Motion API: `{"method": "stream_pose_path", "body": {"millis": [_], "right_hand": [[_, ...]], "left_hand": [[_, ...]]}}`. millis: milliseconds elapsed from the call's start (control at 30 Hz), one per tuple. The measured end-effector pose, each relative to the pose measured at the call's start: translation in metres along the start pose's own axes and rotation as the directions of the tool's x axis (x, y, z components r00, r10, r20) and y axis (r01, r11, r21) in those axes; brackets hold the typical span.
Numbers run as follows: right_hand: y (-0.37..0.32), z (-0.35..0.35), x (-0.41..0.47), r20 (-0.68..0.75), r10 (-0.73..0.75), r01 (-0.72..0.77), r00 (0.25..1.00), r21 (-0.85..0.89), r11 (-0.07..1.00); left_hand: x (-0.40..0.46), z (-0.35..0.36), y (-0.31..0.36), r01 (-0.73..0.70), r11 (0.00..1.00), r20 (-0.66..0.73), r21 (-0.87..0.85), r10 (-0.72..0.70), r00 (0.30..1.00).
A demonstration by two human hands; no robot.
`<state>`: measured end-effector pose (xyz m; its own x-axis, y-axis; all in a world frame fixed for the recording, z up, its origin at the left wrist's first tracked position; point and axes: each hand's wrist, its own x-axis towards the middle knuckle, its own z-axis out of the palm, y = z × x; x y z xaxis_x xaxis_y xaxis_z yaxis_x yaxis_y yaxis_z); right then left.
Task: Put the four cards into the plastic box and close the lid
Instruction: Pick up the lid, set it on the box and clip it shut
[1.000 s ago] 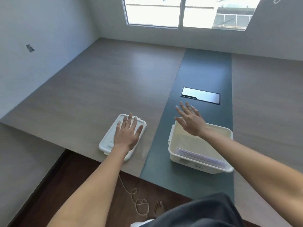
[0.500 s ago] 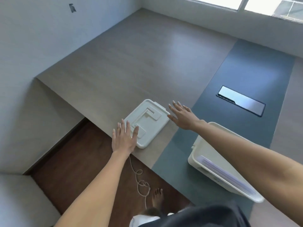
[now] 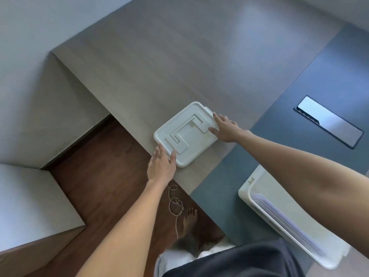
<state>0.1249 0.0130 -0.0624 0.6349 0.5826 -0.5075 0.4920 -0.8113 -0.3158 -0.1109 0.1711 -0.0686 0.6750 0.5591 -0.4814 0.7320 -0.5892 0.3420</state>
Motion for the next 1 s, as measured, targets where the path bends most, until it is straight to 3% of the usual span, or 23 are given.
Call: {"method": "stream_pose_path", "body": {"millis": [133, 200, 333, 533, 633, 767, 1000], "right_hand": [[-0.004, 0.007, 0.004, 0.004, 0.056, -0.056, 0.998, 0.087, 0.995], [-0.008, 0.008, 0.004, -0.018, 0.103, -0.097, 0.995, 0.211, 0.973], [-0.018, 0.01, 0.0, -0.078, 0.188, -0.134, 0.979, 0.448, 0.884], [-0.012, 0.008, -0.008, -0.048, 0.312, -0.229, 0.949, 0.576, 0.785], [-0.006, 0.006, -0.017, -0.056, 0.323, -0.237, 0.945, 0.563, 0.792], [0.001, 0.0, -0.029, -0.128, 0.368, -0.24, 0.921, 0.557, 0.795], [0.016, -0.038, -0.065, -0.291, 0.473, -0.188, 0.832, 0.653, 0.733]], "left_hand": [[-0.001, -0.002, 0.009, 0.058, 0.981, -0.003, -0.186, -0.059, 0.998], [-0.001, -0.005, 0.015, 0.119, 0.945, -0.001, -0.306, -0.125, 0.992], [0.005, -0.013, 0.023, 0.163, 0.836, -0.035, -0.524, -0.213, 0.976], [0.006, -0.023, 0.033, 0.182, 0.629, -0.037, -0.756, -0.319, 0.947], [0.005, -0.026, 0.035, 0.188, 0.543, -0.012, -0.818, -0.343, 0.939], [0.003, -0.029, 0.045, 0.175, 0.502, 0.011, -0.847, -0.312, 0.95], [0.003, -0.054, 0.079, 0.066, 0.529, -0.051, -0.846, -0.203, 0.978]]}}
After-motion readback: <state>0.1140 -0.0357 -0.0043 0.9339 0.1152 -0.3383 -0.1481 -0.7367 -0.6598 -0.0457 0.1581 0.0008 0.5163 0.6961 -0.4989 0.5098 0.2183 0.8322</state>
